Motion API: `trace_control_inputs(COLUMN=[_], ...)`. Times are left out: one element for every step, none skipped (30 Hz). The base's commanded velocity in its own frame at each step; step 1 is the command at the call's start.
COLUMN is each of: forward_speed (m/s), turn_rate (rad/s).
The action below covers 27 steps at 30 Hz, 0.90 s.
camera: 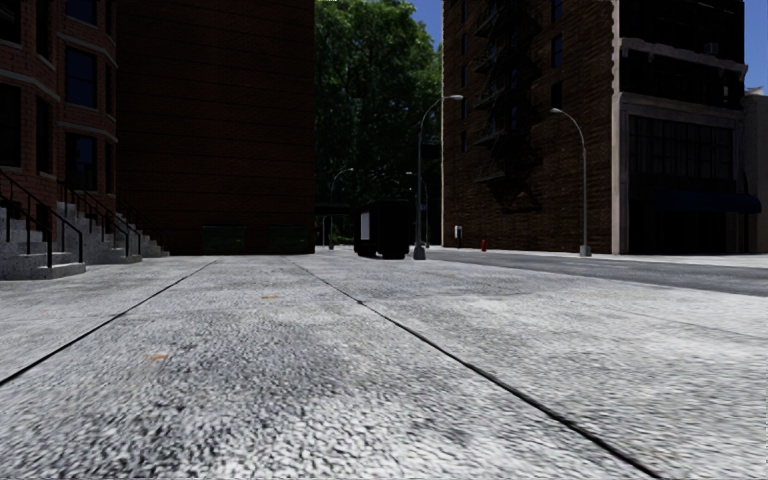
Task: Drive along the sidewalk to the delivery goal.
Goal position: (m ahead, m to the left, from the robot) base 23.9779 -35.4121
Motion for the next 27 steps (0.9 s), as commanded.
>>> trace_control_inputs(forward_speed=[2.00, 2.00, 2.00, 2.00, 2.00, 2.00, 2.00, 2.00, 2.00, 2.00, 2.00, 2.00, 2.00, 2.00, 2.00, 2.00, 2.00, 2.00, 2.00, 2.00, 2.00, 2.00, 2.00, 2.00, 2.00, 2.00, 2.00], turn_rate=[0.00, 0.00, 0.00, 0.00, 0.00, 0.00, 0.00, 0.00, 0.00, 0.00, 0.00, 0.02, 0.08, 0.08, 0.11, 0.19, 0.19, 0.24, 0.35, 0.38, 0.38, 0.39, 0.39, 0.39, 0.39, 0.39, 0.39])
